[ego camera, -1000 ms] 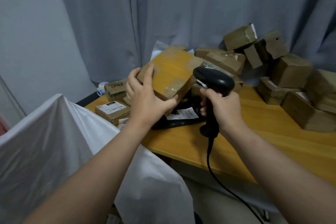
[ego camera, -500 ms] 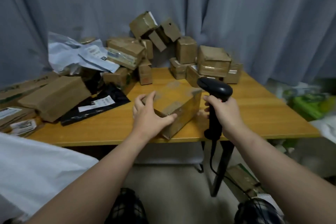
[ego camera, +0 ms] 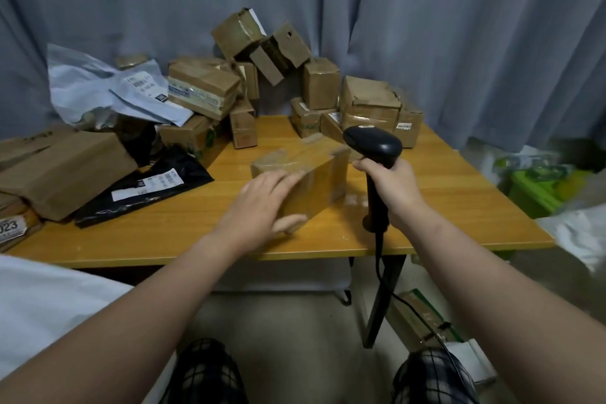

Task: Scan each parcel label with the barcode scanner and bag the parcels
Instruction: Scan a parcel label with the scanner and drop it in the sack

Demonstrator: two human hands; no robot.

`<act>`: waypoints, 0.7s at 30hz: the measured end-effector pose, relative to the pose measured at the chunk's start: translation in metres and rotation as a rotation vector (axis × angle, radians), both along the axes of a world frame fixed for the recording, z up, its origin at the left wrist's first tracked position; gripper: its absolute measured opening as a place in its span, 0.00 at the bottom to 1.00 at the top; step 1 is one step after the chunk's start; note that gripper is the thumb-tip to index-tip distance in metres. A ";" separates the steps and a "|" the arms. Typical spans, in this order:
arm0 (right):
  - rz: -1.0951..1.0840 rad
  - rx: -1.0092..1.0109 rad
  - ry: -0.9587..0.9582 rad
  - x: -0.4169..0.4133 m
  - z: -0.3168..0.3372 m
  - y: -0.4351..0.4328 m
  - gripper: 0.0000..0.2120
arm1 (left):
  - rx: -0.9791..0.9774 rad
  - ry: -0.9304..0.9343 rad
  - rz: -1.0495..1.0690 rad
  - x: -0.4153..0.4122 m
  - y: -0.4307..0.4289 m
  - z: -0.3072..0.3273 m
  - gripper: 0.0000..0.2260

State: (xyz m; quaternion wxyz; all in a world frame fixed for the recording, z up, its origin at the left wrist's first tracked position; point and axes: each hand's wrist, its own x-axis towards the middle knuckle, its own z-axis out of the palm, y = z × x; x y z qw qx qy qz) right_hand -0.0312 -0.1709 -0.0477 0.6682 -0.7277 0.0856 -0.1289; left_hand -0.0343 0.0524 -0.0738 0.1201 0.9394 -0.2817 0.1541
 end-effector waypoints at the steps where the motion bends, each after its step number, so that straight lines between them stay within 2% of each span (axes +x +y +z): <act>1: 0.012 -0.012 -0.003 0.003 0.002 0.000 0.18 | -0.145 0.018 0.005 0.001 -0.001 0.005 0.31; 4: 0.043 -0.045 0.010 0.013 0.010 0.003 0.19 | -0.470 0.023 0.118 0.009 -0.005 0.015 0.26; 6: 0.061 -0.060 0.037 0.022 0.014 0.005 0.16 | -0.588 0.111 0.312 0.019 -0.006 0.019 0.30; 9: 0.111 -0.080 0.084 0.032 0.022 0.010 0.13 | -0.678 0.515 0.512 0.037 -0.006 0.018 0.40; 11: 0.153 -0.103 0.110 0.037 0.025 0.013 0.13 | -0.752 0.719 0.488 0.042 -0.006 0.015 0.42; 12: 0.170 -0.107 0.122 0.039 0.026 0.014 0.14 | -0.825 0.756 0.451 0.042 -0.007 0.014 0.40; 14: 0.183 -0.106 0.117 0.038 0.024 0.016 0.17 | -0.940 0.724 0.391 0.040 -0.009 0.013 0.37; 16: 0.191 -0.090 0.068 0.034 0.023 0.017 0.20 | -0.968 0.624 0.356 0.041 -0.008 0.011 0.35; 21: 0.169 -0.056 0.027 0.019 0.017 0.011 0.23 | -0.841 0.443 0.229 0.037 -0.005 0.006 0.32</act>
